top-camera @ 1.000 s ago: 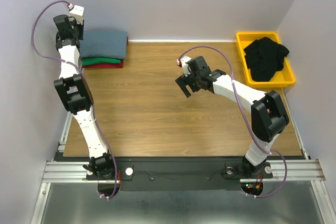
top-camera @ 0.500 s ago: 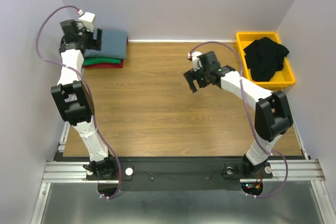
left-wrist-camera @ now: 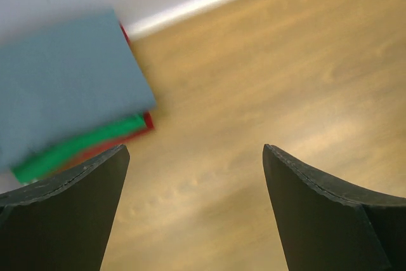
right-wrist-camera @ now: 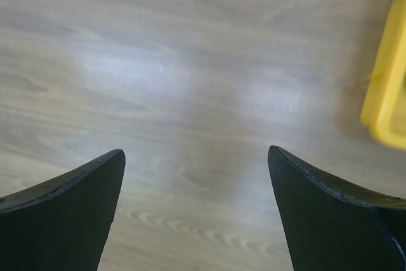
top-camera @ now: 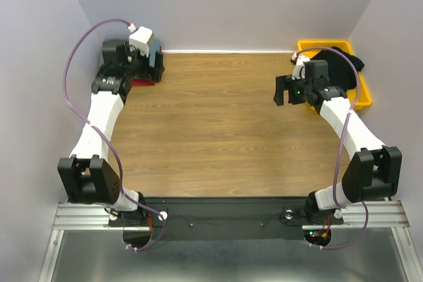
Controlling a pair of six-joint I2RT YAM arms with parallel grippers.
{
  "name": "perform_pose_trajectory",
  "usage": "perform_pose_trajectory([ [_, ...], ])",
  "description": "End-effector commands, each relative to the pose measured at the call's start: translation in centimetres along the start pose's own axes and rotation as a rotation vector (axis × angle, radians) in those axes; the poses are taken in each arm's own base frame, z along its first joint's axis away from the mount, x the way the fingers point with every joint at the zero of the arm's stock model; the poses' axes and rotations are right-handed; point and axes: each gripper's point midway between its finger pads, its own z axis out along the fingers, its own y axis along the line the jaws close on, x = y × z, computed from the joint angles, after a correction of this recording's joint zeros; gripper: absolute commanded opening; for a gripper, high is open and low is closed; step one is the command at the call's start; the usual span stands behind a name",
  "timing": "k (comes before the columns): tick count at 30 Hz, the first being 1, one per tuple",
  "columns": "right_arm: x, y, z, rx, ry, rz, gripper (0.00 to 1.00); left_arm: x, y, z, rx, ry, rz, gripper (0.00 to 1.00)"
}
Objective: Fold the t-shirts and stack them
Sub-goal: Neatly place the folded tshirt to the corner
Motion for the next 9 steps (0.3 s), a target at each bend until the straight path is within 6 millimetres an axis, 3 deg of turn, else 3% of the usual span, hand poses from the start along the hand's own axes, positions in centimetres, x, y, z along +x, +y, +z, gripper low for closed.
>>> perform_pose_trajectory([
  [1, 3.4, 0.6, -0.5, -0.03, 0.067, 0.041, 1.0, 4.7, -2.1, -1.9, 0.019, 0.082, -0.061, 0.99],
  [2, 4.9, 0.7, -0.4, -0.037, 0.097, 0.047, 1.0, 6.9, -2.5, -2.1, 0.023, 0.123, -0.068, 0.99],
  [5, 6.4, 1.3, -0.8, -0.068, 0.115, 0.052, 1.0, 9.2, -3.1, -3.4, 0.006, 0.153, -0.062, 0.99],
  [9, 5.9, 1.2, -1.8, -0.056, 0.079, 0.043, 1.0, 10.3, -3.5, -4.9, -0.013, 0.144, -0.055, 0.99],
])
